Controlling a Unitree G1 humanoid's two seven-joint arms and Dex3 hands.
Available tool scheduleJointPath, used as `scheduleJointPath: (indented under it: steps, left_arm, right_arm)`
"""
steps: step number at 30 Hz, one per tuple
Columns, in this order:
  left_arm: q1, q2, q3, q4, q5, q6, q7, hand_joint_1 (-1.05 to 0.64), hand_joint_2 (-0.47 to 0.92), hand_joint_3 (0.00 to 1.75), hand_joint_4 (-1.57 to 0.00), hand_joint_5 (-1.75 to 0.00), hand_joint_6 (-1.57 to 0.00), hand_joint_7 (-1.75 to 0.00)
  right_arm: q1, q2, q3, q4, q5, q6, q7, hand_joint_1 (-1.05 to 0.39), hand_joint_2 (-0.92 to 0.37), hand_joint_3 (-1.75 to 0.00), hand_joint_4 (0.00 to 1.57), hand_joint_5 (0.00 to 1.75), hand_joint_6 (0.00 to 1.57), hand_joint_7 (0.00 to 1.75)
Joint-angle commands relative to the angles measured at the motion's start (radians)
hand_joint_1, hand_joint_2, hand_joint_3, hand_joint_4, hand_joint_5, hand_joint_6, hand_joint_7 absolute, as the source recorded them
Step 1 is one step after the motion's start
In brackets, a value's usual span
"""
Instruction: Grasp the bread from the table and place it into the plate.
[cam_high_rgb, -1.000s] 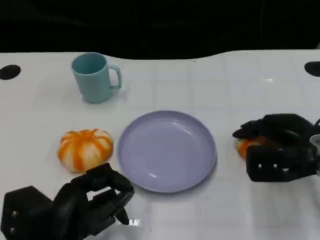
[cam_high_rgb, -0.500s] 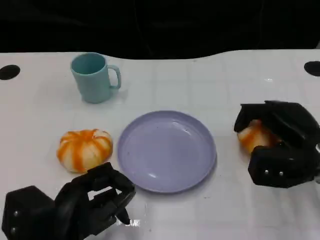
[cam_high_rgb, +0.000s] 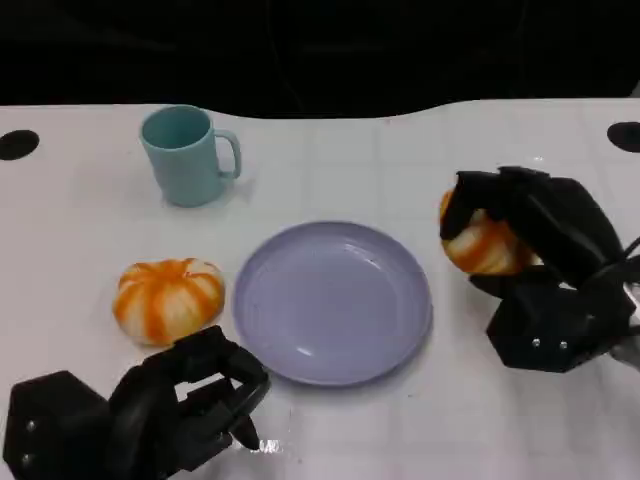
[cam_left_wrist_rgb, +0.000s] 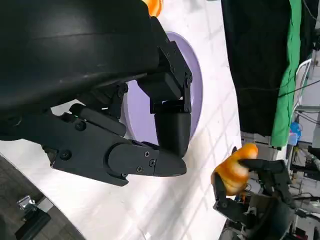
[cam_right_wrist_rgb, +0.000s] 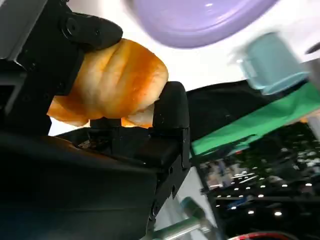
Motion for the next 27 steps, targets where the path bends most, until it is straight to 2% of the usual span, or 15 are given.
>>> scheduleJointPath:
  steps: [1, 5, 11, 21, 27]
  left_arm:
    - [0.003, 0.010, 0.012, 0.002, -0.002, 0.004, 0.008, -0.53, 0.92, 0.26, -0.72, -1.75, -0.74, -1.39]
    - [0.000, 0.012, 0.011, 0.013, 0.003, -0.012, 0.001, -0.52, 0.92, 0.27, -0.72, -1.75, -0.73, -1.39]
    - [0.000, 0.009, 0.008, 0.009, 0.001, -0.005, 0.005, -0.52, 0.92, 0.27, -0.73, -1.75, -0.74, -1.39]
    - [0.002, 0.005, -0.002, 0.008, 0.011, -0.012, 0.010, -0.51, 0.92, 0.29, -0.73, -1.75, -0.74, -1.39]
    - [0.000, -0.003, -0.004, 0.007, 0.011, -0.008, 0.019, -0.52, 0.92, 0.27, -0.74, -1.75, -0.74, -1.40]
  right_arm:
    - [0.023, 0.018, -0.025, -0.106, 0.055, 0.022, 0.080, 0.17, -0.22, -1.42, 0.98, 1.75, 0.78, 1.72]
    - [0.022, 0.046, -0.017, -0.146, 0.055, 0.026, 0.120, 0.15, -0.22, -1.43, 1.00, 1.75, 0.81, 1.69]
    - [-0.006, 0.086, 0.008, -0.129, 0.026, -0.002, 0.131, 0.13, -0.17, -1.48, 1.00, 1.75, 0.83, 1.69]
    - [-0.089, 0.159, 0.065, 0.008, -0.020, -0.020, 0.156, 0.04, -0.21, -1.44, 1.00, 1.75, 0.85, 1.60]
    - [-0.133, 0.194, 0.099, 0.108, -0.049, -0.037, 0.139, -0.06, -0.25, -1.36, 0.99, 1.75, 0.85, 1.55]
